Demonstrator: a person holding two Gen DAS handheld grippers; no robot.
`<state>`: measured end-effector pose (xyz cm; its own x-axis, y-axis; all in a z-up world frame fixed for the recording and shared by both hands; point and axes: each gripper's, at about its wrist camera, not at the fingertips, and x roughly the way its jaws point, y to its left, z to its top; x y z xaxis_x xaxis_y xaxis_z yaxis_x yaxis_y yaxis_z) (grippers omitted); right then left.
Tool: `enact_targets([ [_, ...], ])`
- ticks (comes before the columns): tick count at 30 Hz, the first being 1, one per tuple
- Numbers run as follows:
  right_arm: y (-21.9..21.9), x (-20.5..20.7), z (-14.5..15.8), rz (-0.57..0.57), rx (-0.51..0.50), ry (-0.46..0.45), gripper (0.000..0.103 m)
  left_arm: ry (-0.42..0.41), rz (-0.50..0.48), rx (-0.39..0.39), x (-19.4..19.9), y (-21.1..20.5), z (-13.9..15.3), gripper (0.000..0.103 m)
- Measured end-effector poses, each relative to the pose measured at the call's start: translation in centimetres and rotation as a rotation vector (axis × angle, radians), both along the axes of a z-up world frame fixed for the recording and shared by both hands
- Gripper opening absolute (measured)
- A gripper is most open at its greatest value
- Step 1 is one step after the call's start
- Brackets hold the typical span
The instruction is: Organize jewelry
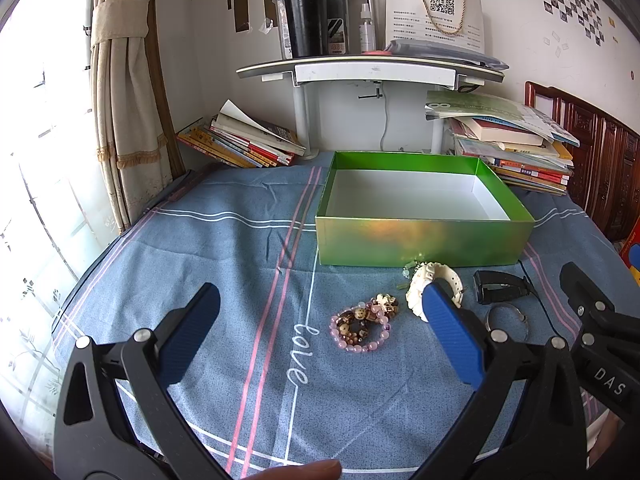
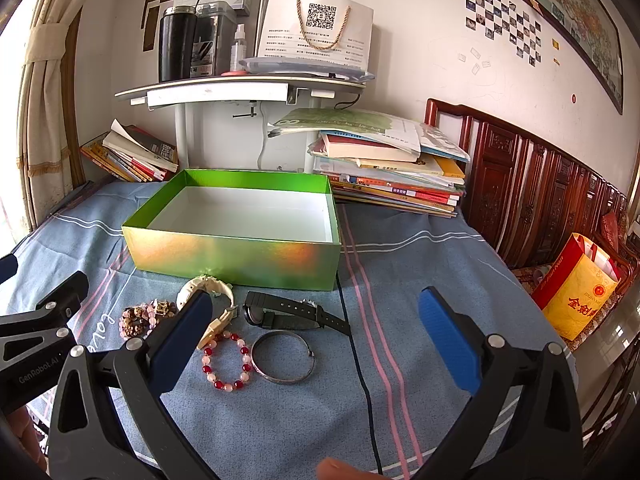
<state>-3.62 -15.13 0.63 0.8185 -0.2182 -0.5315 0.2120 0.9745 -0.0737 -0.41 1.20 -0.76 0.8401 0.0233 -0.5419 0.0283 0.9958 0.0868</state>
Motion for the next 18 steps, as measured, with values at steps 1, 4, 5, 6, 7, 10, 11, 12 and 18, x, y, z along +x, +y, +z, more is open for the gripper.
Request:
enact_targets([
  [1, 0.0, 0.0, 0.0, 0.0, -0.001, 0.0, 0.101, 0.0, 0.0, 0.0, -0.1, 0.0, -0.1, 0.1],
  [4, 0.0, 0.0, 0.0, -0.003, -0.002, -0.002, 0.101, 0.0, 0.0, -0.001, -0.2, 0.2, -0.2, 0.1],
  [5, 0.0, 0.0, 0.0, -0.003, -0.003, -0.002, 0.101, 0.001, 0.001, 0.0, 0.1, -0.2, 0.3, 0.1],
  [6, 0.0, 0.0, 0.0, -0.003, -0.003, -0.003, 0.101, 0.0, 0.001, 0.0, 0.1, -0.1, 0.2, 0.1],
  [7, 0.0, 0.0, 0.0, -0.003, -0.003, -0.002, 0.101, 0.0, 0.001, 0.0, 0.1, -0.1, 0.2, 0.1],
  [10, 0.0, 0.0, 0.0, -0.003, -0.003, -0.002, 0.101, 0.001, 0.001, -0.001, 0.2, -0.2, 0.3, 0.1],
  [11, 0.0, 0.0, 0.0, -0.004, -0.003, -0.001, 0.101, 0.002, 0.001, -0.001, 0.2, -0.1, 0.2, 0.1],
  [12, 0.1, 0.0, 0.0, -0.004, -0.002, 0.0, 0.101, 0.002, 0.001, -0.001, 0.2, -0.2, 0.3, 0.1],
  [18, -0.2, 0.4, -0.6, -0.002, 0.0, 0.017, 0.101, 0.033, -0.007, -0.012, 0.8, 0.2, -0.5, 0.1],
])
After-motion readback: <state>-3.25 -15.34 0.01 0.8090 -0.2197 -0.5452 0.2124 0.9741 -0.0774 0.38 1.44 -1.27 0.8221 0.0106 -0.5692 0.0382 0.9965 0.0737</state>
